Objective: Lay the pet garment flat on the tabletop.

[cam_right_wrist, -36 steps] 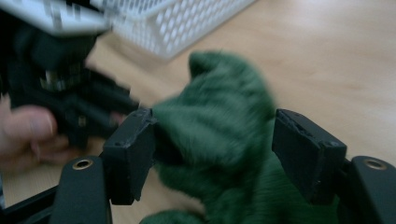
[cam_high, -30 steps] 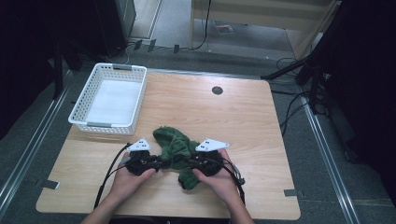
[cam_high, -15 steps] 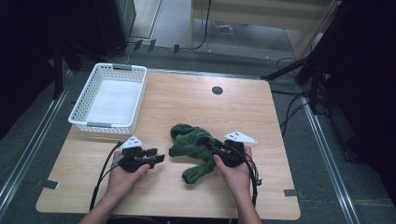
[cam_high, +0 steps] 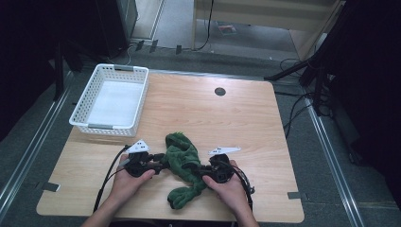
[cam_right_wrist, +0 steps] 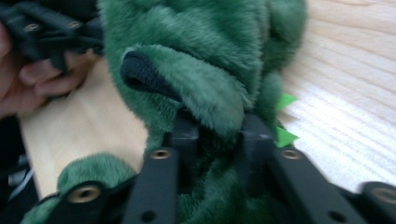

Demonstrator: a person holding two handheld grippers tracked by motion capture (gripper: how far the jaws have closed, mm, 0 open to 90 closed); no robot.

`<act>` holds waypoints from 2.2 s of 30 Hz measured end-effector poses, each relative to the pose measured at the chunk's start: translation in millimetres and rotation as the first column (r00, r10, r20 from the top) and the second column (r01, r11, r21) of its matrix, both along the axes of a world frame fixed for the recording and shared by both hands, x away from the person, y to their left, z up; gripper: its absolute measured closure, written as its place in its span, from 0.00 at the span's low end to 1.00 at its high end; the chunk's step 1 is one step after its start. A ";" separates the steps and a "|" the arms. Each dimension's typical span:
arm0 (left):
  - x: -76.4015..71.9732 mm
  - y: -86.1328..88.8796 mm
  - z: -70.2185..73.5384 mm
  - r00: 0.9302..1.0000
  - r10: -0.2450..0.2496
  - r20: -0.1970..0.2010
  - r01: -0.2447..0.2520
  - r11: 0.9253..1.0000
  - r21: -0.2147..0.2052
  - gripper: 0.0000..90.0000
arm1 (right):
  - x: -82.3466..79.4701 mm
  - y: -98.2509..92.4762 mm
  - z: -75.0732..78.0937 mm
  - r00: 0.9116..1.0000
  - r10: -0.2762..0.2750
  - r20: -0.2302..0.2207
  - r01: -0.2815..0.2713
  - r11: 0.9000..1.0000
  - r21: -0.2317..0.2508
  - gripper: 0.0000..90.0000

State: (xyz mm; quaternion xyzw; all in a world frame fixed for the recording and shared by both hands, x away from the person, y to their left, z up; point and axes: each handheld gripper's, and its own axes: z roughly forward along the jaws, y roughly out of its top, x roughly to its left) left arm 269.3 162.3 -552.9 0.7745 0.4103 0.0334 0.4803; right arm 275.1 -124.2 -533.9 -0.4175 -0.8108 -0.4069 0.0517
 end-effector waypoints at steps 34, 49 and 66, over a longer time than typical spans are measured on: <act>-5.4 -7.3 5.2 0.996 -0.089 -0.004 0.089 0.995 0.045 0.88 | 54.0 19.9 49.1 0.953 -0.087 0.289 0.114 0.990 -0.079 0.68; -10.8 -3.1 3.4 0.991 -0.132 -0.012 0.133 0.988 0.073 0.92 | 70.1 19.3 31.7 0.917 -0.192 0.351 0.278 0.937 -0.214 0.96; 54.1 -24.0 25.5 0.988 0.150 -0.047 -0.149 0.988 0.041 0.43 | 48.9 2.8 50.5 0.894 -0.135 0.428 0.145 0.989 0.009 0.98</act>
